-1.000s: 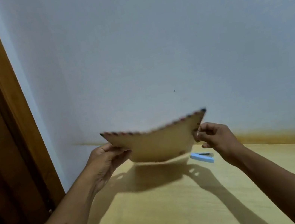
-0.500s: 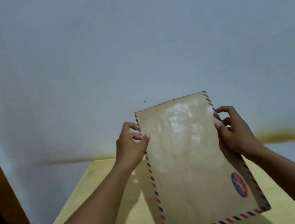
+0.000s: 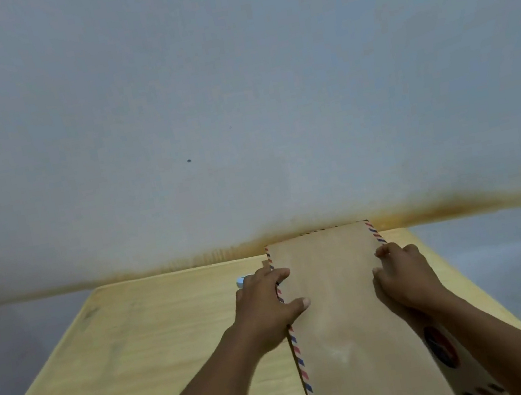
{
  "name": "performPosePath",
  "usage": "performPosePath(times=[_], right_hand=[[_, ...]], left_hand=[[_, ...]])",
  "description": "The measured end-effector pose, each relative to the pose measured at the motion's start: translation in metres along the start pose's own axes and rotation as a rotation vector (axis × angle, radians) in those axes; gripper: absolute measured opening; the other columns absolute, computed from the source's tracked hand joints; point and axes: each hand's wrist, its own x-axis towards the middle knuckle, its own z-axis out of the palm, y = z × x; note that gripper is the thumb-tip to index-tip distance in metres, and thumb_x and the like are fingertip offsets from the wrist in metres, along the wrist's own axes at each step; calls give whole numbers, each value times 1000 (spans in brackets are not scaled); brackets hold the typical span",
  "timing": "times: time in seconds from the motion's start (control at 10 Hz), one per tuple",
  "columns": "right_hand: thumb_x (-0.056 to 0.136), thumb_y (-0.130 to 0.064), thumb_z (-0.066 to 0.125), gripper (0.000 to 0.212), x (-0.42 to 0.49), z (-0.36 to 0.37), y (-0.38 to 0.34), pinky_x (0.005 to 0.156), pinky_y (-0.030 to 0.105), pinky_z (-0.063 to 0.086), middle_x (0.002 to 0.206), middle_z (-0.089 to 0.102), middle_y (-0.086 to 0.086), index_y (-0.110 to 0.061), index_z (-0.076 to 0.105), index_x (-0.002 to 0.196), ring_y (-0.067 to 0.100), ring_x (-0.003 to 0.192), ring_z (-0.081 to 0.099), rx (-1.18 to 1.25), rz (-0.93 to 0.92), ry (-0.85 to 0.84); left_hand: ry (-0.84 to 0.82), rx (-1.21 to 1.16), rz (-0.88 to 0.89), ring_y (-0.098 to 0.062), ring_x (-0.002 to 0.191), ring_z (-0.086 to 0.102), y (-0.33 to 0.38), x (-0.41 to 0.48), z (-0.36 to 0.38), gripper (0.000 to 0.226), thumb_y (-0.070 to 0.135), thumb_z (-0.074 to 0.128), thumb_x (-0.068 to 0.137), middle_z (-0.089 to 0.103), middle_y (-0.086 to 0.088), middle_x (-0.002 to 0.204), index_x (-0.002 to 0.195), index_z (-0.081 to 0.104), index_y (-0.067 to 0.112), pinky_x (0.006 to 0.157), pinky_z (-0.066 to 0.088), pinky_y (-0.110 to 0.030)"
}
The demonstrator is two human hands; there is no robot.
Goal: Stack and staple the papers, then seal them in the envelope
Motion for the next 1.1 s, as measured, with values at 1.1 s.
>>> performPosePath(times=[1.1], right_hand=[[90, -67, 33, 59, -35, 74, -90, 106, 59, 25, 149, 39, 10, -29, 48, 133, 35, 139, 26, -360, -126, -186]], left_hand=[[213, 409, -186, -20, 89, 63, -68, -50, -59, 39, 54, 55, 90, 65, 9, 98, 116, 54, 24, 80, 45, -36]])
